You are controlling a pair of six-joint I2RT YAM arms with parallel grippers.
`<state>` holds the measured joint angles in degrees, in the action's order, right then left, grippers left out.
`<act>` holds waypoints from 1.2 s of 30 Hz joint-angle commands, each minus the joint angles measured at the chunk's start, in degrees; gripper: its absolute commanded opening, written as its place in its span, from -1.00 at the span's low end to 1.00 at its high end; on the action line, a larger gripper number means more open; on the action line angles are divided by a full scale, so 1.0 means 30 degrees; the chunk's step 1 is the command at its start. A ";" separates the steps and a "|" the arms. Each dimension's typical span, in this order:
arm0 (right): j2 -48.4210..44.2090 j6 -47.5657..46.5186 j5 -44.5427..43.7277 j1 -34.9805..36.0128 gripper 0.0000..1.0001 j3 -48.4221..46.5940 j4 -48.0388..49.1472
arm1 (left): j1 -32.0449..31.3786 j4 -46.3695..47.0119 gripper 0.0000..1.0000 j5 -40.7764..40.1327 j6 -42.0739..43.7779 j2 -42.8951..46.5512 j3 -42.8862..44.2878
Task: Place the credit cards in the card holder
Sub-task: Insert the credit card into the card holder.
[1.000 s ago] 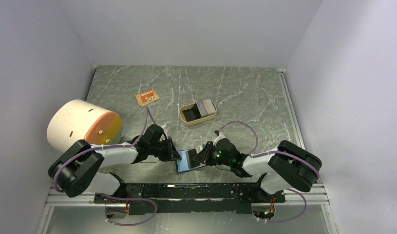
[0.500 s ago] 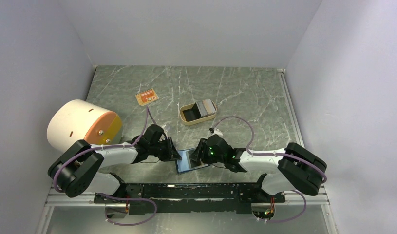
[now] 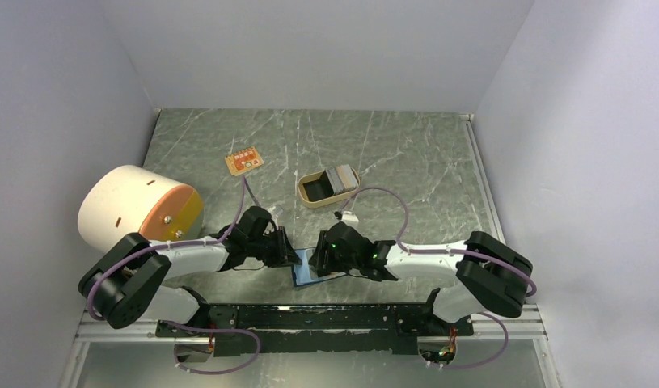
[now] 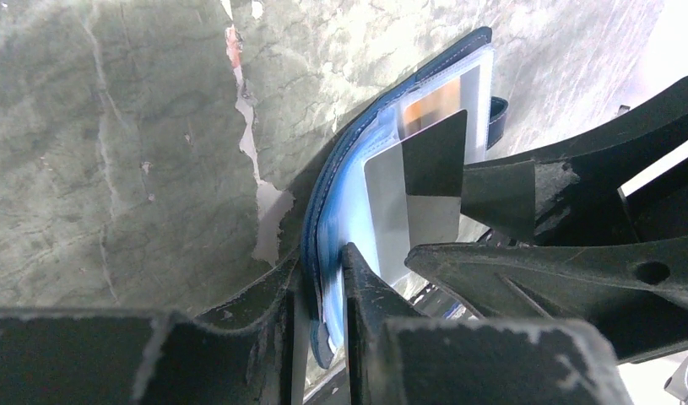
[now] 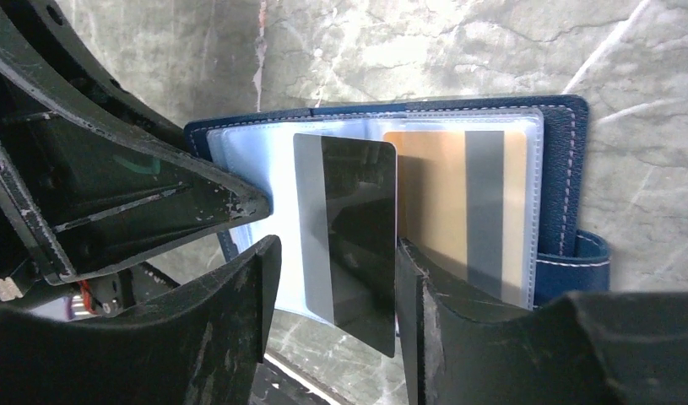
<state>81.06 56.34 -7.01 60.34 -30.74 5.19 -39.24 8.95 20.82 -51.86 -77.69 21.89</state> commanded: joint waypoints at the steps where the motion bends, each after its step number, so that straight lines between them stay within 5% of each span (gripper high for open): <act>1: 0.0310 -0.0903 -0.1851 0.0101 0.11 -0.0261 -0.3245 | 0.0053 0.0151 -0.54 0.0416 0.0178 0.0046 0.0274; 17: 0.1275 -0.2241 0.1618 0.0134 0.02 0.0068 0.2045 | 0.0044 0.0751 -0.50 0.1055 0.0003 -0.0208 0.0417; 25: 0.0272 -0.2301 0.0595 0.0016 -0.03 0.0313 0.0906 | 0.0051 0.0950 -0.44 0.1569 -0.0132 -0.0002 0.0573; 32: 0.0445 -0.2189 0.0476 0.0006 0.13 0.0281 0.0961 | 0.0047 0.0945 -0.41 0.1650 -0.0263 0.0366 0.0558; 36: 0.0646 -0.2405 0.0801 0.0020 -0.05 0.0169 0.1686 | 0.0062 0.1100 -0.40 0.1941 -0.0427 0.0669 0.0512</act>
<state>82.21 50.09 -4.71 60.45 -30.30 8.84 -39.18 9.91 24.47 -52.47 -77.67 22.00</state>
